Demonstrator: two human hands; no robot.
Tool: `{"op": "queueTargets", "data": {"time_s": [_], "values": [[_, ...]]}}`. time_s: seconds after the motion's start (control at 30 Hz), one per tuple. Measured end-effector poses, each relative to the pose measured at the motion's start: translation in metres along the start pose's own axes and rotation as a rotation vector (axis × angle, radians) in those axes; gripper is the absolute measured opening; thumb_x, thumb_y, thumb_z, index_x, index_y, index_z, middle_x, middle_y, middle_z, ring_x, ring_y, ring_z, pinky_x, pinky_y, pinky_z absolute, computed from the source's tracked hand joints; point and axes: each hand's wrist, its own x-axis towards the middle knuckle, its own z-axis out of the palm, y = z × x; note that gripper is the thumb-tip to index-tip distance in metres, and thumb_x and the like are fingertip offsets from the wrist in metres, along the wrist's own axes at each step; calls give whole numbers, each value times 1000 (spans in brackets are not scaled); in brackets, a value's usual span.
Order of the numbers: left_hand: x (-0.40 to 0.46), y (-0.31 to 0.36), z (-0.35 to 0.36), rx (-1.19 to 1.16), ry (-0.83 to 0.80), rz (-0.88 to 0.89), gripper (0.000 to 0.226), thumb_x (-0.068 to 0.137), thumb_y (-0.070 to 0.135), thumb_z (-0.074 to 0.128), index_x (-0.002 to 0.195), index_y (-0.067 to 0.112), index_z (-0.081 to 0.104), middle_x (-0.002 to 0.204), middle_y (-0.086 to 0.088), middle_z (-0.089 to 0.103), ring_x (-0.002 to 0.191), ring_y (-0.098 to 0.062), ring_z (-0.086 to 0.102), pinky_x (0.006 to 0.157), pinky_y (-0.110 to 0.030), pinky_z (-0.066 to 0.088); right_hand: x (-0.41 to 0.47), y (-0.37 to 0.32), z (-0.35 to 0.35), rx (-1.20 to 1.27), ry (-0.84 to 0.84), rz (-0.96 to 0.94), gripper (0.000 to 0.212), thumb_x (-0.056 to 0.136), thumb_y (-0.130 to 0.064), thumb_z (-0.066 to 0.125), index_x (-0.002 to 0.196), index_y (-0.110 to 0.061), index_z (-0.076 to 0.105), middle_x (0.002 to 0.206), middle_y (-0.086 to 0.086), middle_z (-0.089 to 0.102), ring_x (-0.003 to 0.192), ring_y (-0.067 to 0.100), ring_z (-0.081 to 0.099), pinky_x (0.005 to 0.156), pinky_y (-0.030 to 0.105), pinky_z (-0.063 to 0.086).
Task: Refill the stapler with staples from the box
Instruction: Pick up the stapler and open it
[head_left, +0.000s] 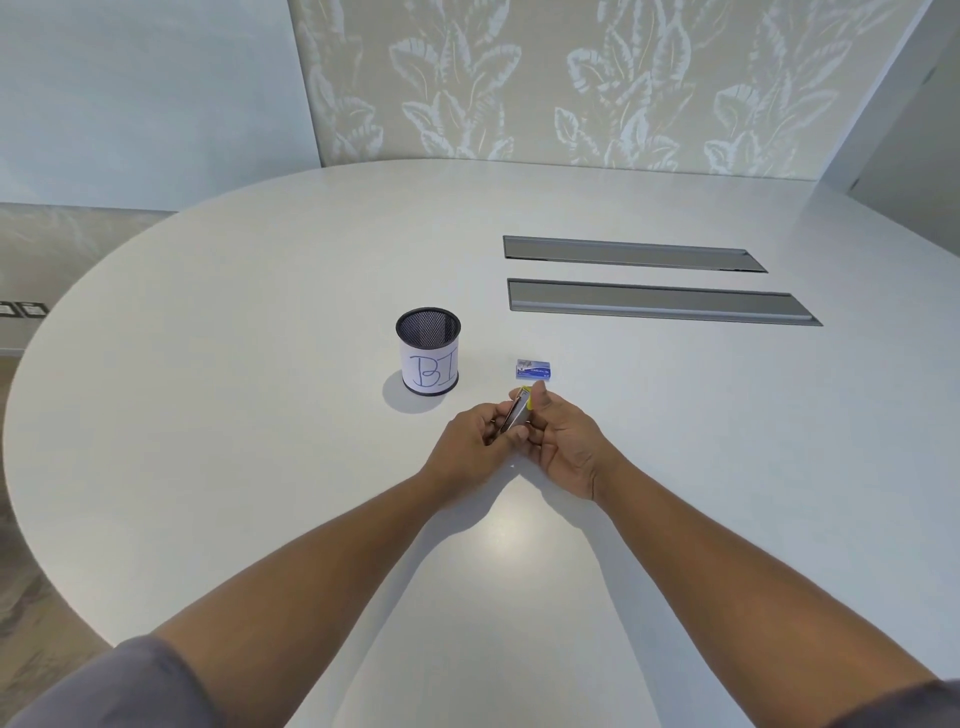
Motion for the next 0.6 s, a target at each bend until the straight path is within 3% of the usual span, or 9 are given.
{"op": "queueTargets", "data": {"time_s": [0.07,0.17,0.3,0.43,0.6], "values": [[0,1,0,5,4,-1,31,89,34,64,116,18,68,101,-11,78,99,-39,69,93,-56,53,-1,1,-3,17,-30,11,49,88,-44,65,119,-5,64,111,18,72,101,32,68,92,36,57],[0,2,0,14,4,-8,30,91,28,67,119,15,68,104,-11,78,100,-38,70,95,-55,53,-1,2,-5,20,-44,9,43,88,-43,64,111,-7,65,106,17,72,99,31,69,89,34,60],[0,3,1,21,12,-7,28,92,25,66,118,16,69,103,-9,78,92,-26,72,94,-53,54,-1,1,-6,14,-61,12,50,87,-43,64,119,-5,64,111,18,72,102,31,68,88,34,60],[-1,4,1,17,11,-4,28,93,23,67,120,15,68,105,-10,77,100,-37,70,95,-54,53,-1,1,-6,39,-75,17,47,87,-41,65,118,-5,65,109,18,72,96,28,71,79,30,61],[-2,5,0,-8,2,-10,31,92,25,66,121,14,67,107,-11,77,104,-39,69,96,-55,53,-1,-1,-6,52,-86,25,52,89,-41,63,125,-3,63,113,18,72,97,27,73,75,27,59]]}}
